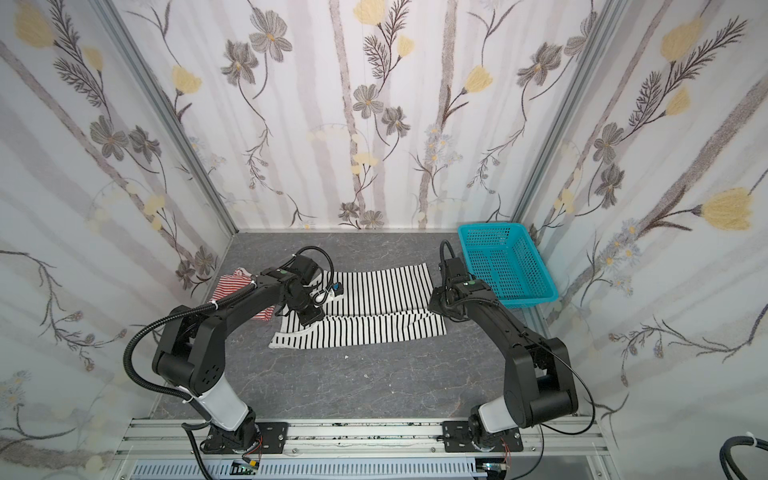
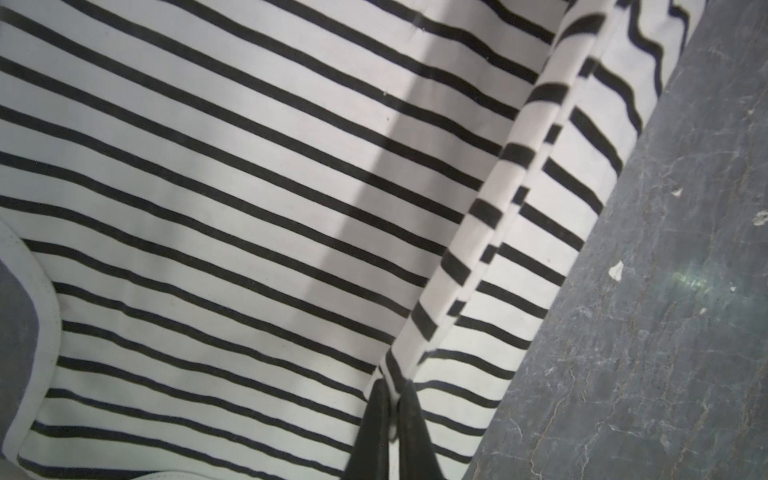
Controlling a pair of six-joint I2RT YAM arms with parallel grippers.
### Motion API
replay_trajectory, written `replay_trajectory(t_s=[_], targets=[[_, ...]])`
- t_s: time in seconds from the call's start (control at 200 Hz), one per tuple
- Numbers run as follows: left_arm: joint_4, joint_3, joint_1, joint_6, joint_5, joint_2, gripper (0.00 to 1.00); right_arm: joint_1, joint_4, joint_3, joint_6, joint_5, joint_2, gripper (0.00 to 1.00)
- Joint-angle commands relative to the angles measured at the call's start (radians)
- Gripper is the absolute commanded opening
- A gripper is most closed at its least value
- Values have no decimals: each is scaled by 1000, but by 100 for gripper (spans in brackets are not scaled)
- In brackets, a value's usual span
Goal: Fold and stack the tank tops
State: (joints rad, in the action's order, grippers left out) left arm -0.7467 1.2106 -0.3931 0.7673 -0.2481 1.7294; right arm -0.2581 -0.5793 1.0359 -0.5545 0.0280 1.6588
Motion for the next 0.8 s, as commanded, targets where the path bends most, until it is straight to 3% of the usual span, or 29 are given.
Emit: replay_trajectory(t_s=[0.0,0.245,0.31,0.405,0.46,0.57,0.794], targets=[[-10,23,8,19,-26,33,0,12,50,29,32,0,43,0],[-6,60,23,-11,-13,101,0,33,91,93,42,30,146,3],[-4,60,26,-20,-9,95,0,34,95,115,46,31,166,13],[1,67,32,-47,11,90,14,34,90,132,42,16,172,31],[4,67,34,-63,26,83,19,33,89,121,32,-5,154,34],[19,45,38,-98,49,40,27,14,90,67,16,-38,80,35],[55,-149,52,-120,70,-87,24,-79,127,-81,-23,-33,-15,31]])
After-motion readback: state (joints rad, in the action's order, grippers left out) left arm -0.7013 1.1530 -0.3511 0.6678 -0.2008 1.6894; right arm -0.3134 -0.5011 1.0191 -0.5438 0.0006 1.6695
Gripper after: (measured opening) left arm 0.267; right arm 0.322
